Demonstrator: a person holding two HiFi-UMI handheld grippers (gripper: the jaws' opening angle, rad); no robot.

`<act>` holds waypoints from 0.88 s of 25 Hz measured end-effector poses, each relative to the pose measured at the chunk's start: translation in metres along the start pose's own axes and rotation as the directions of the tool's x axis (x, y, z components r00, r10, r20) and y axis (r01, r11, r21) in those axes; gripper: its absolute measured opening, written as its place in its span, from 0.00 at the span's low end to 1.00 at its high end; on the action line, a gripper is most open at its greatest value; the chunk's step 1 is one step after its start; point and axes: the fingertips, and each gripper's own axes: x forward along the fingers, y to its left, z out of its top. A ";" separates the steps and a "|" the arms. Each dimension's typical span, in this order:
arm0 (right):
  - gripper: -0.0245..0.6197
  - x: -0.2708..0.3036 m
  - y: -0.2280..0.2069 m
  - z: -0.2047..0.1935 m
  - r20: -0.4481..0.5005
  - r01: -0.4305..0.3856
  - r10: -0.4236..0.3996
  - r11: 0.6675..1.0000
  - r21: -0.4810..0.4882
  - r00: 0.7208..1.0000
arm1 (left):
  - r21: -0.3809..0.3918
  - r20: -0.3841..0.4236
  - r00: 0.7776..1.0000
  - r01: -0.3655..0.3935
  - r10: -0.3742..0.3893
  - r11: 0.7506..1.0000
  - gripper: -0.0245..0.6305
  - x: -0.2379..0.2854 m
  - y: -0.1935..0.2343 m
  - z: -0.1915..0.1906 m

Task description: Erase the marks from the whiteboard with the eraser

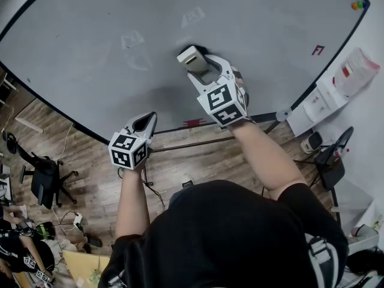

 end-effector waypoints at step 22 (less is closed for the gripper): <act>0.41 -0.055 -0.097 -0.071 -0.066 0.142 -0.133 0.976 0.163 0.989 | 0.025 -0.013 1.000 0.019 -0.018 1.000 0.05 0.000 -0.023 0.003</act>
